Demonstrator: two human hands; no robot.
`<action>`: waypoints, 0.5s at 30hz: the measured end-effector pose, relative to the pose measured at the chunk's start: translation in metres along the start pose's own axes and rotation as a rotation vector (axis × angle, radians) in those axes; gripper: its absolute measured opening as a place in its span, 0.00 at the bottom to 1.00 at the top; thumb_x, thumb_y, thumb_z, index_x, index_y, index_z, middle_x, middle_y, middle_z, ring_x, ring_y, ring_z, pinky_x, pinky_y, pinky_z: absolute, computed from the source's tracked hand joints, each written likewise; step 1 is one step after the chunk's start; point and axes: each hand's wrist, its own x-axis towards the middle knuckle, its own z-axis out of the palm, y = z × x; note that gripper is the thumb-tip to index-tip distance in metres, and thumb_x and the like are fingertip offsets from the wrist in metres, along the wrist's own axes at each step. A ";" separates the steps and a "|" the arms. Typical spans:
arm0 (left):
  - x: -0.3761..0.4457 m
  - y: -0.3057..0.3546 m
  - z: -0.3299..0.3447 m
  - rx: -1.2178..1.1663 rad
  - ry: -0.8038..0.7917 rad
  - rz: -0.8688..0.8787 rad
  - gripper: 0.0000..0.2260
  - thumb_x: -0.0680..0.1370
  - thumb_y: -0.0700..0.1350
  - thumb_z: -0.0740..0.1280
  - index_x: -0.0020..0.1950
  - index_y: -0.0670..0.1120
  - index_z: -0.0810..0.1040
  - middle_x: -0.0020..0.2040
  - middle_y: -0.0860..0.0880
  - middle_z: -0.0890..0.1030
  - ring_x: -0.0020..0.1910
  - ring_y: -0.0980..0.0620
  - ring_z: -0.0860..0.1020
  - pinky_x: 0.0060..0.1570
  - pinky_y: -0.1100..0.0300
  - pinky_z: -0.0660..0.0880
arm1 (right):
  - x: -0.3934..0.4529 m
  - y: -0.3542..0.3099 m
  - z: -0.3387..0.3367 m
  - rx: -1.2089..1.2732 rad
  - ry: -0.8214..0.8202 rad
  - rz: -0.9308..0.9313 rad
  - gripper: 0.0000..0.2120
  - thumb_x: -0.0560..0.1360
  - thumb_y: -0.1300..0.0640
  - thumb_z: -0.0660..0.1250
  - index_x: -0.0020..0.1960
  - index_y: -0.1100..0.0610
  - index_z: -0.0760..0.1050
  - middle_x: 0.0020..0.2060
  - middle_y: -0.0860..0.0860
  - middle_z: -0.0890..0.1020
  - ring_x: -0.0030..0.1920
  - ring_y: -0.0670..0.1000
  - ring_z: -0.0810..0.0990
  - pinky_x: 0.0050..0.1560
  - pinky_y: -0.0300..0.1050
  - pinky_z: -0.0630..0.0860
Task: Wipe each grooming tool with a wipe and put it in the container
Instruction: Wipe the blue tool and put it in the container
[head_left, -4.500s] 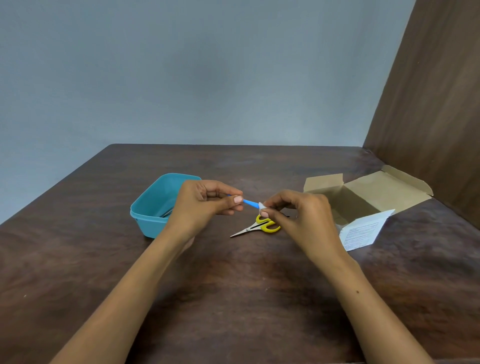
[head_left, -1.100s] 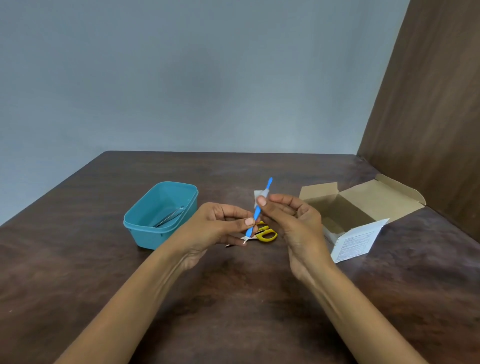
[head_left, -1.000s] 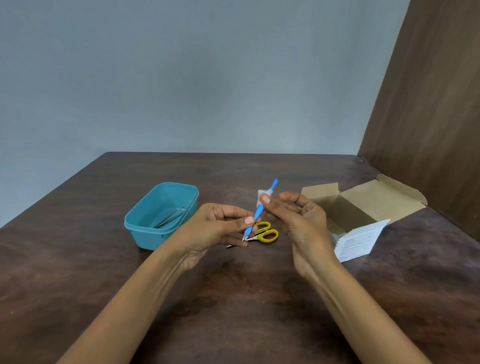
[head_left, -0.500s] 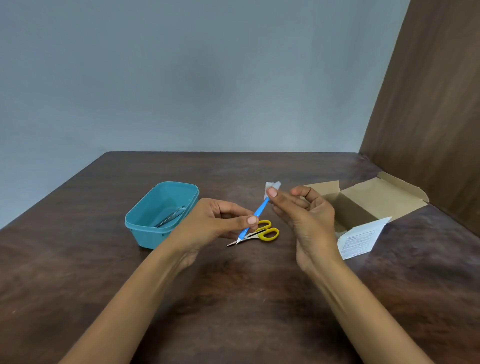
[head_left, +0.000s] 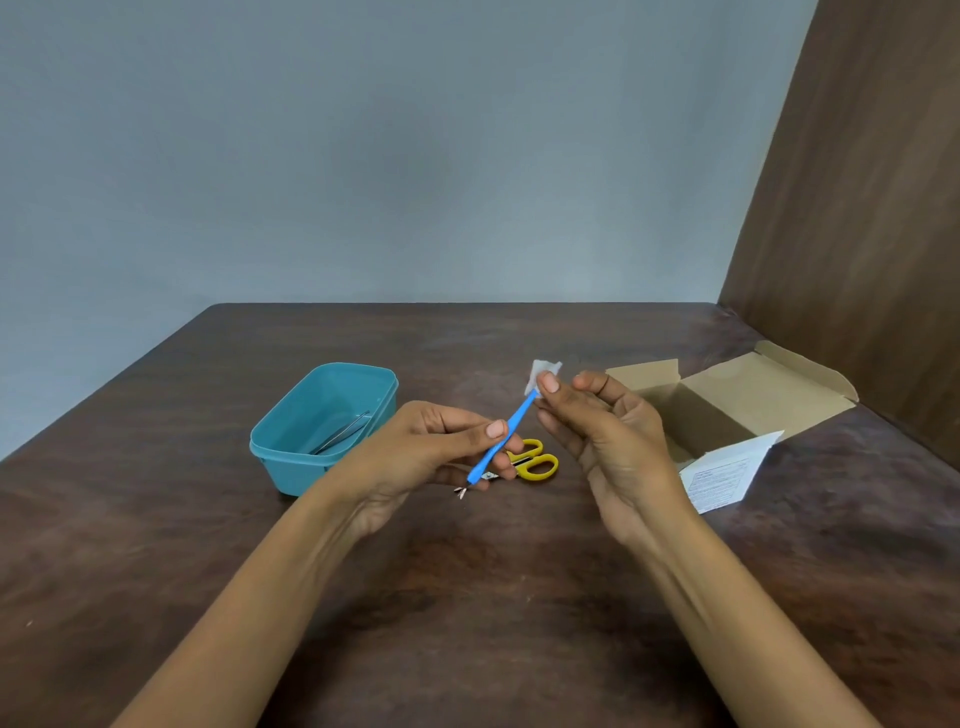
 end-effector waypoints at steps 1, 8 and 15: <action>0.000 -0.001 0.000 -0.005 0.002 0.003 0.11 0.69 0.50 0.69 0.44 0.46 0.86 0.38 0.46 0.84 0.44 0.50 0.82 0.44 0.63 0.79 | -0.001 0.001 0.001 -0.023 -0.009 0.017 0.13 0.64 0.64 0.74 0.43 0.57 0.72 0.34 0.52 0.85 0.37 0.47 0.84 0.39 0.36 0.80; 0.002 -0.002 0.003 0.063 0.107 0.093 0.10 0.67 0.50 0.71 0.43 0.46 0.86 0.37 0.46 0.85 0.38 0.55 0.82 0.37 0.67 0.76 | -0.003 0.003 0.003 -0.120 0.046 -0.023 0.16 0.63 0.66 0.76 0.43 0.56 0.71 0.36 0.55 0.86 0.38 0.49 0.84 0.38 0.37 0.79; 0.001 0.001 0.000 -0.208 -0.111 -0.077 0.10 0.70 0.47 0.66 0.39 0.45 0.86 0.35 0.47 0.83 0.41 0.51 0.84 0.39 0.61 0.81 | 0.002 -0.002 0.001 0.189 -0.075 0.117 0.14 0.61 0.64 0.72 0.43 0.56 0.71 0.40 0.54 0.86 0.41 0.47 0.85 0.42 0.36 0.81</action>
